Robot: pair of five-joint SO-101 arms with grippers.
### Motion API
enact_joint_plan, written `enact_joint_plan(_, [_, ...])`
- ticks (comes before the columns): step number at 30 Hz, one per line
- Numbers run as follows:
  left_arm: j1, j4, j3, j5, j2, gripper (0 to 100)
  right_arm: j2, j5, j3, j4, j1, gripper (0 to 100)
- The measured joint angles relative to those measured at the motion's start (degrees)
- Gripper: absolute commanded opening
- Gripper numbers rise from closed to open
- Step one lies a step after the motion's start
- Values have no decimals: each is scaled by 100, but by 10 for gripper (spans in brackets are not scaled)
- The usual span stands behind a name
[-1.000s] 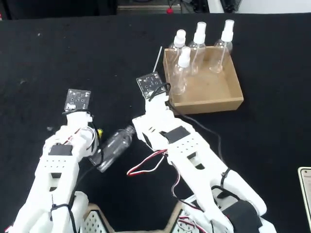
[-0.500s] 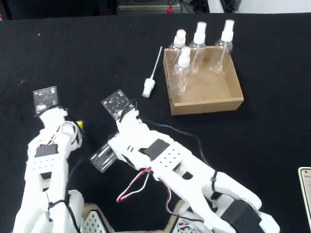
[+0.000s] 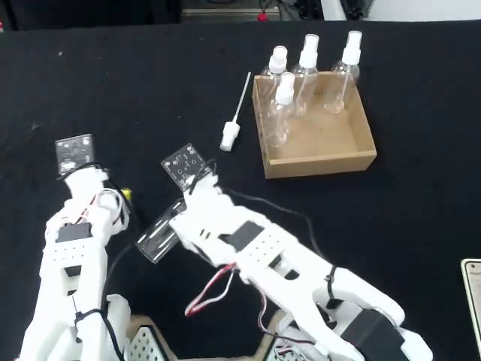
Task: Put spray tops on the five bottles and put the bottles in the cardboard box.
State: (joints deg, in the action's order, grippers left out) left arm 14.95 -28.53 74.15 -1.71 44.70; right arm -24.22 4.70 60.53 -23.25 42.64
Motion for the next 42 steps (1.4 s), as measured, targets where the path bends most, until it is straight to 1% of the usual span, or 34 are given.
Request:
enact_joint_plan(5, [-501, 0, 0, -554, 0, 188, 0, 0, -985, -1697, -545, 275])
enact_joint_plan(8, [-703, 0, 0, -765, 0, 188, 0, -290, -1240, -2277, -668, 274])
enact_joint_plan(10, [-747, 0, 0, -800, 0, 188, 0, -765, -1354, -2602, -668, 266])
enact_joint_plan(12, [-747, 0, 0, -835, 0, 188, 0, -1415, -1415, -2980, -668, 246])
enact_joint_plan(14, [-765, 0, 0, -835, 0, 188, 0, -2242, -1415, -3262, -659, 237])
enact_joint_plan(16, [-800, 0, 0, -835, 0, 188, 35, -2936, -1310, -3270, -580, 234])
enact_joint_plan(18, [-791, 0, 0, -835, 0, 188, 255, -3182, -1152, -3007, -422, 234])
enact_joint_plan(23, [-800, 0, 0, -835, 0, 188, 1160, -3077, -1125, -2110, -378, 234])
enact_joint_plan(28, [-800, 0, 0, -835, -18, 188, 2145, -2971, -1495, -1960, -378, 234])
enact_joint_plan(31, [-809, 0, 0, -835, -18, 188, 2268, -2505, -1732, -1943, -378, 234])
enact_joint_plan(37, [-1081, 0, 70, -712, -18, 188, 2233, -1477, -1811, -1864, -378, 234])
enact_joint_plan(42, [-1090, 0, 70, -668, -18, 188, 2207, -879, -1811, -1451, -387, 234])
